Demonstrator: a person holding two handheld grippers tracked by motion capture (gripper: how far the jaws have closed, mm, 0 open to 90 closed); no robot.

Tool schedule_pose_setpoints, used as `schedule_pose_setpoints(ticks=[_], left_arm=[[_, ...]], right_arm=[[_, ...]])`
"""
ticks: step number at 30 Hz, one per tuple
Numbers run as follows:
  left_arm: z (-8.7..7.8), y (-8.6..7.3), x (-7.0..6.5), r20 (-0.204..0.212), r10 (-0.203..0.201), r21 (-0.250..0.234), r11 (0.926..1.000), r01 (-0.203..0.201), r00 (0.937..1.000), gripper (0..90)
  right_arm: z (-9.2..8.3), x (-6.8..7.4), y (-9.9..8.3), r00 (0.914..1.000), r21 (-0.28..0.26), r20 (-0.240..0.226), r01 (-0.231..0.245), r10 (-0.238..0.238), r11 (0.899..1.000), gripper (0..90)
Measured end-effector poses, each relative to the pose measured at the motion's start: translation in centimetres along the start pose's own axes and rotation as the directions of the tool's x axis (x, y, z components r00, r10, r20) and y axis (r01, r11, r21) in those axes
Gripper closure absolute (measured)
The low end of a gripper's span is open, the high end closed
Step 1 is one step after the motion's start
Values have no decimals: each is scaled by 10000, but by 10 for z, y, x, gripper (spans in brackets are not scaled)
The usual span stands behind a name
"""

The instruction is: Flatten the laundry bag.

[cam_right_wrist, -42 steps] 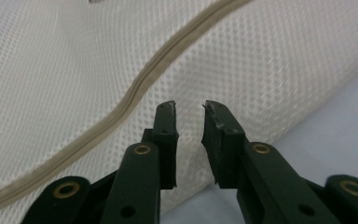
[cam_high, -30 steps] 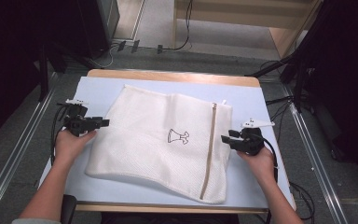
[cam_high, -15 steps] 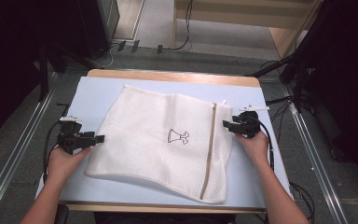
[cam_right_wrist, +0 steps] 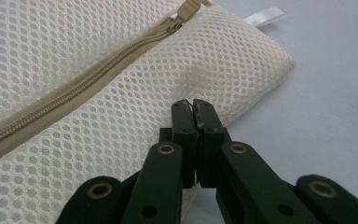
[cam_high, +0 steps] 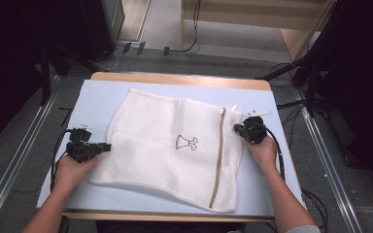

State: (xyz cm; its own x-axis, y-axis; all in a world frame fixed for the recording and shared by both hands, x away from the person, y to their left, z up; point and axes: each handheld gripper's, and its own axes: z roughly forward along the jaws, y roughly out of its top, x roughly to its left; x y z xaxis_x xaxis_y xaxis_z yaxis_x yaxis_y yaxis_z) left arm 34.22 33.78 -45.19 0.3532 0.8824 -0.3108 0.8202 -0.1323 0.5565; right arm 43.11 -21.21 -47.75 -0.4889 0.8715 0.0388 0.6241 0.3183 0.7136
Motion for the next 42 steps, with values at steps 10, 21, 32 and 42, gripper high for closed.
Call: schedule_pose_setpoints(ticks=[10,21,32,42], left_arm=[[10,27,19,216,-341,-24,9994,342,9992,900],[19,63,37,138,-598,-746,9954,606,9981,900],[32,89,42,187,-488,-914,9945,503,9986,900],[33,95,39,75,-535,-1126,9922,540,9985,860]], right_arm=[[-15,-2,-2,9939,451,-728,-802,833,9958,900],[-43,23,-28,9898,611,-1419,-52,138,9981,900],[-67,51,-54,9739,871,-2269,261,-57,9959,900],[-83,87,-63,9368,1066,-3298,1601,-1170,9813,873]])
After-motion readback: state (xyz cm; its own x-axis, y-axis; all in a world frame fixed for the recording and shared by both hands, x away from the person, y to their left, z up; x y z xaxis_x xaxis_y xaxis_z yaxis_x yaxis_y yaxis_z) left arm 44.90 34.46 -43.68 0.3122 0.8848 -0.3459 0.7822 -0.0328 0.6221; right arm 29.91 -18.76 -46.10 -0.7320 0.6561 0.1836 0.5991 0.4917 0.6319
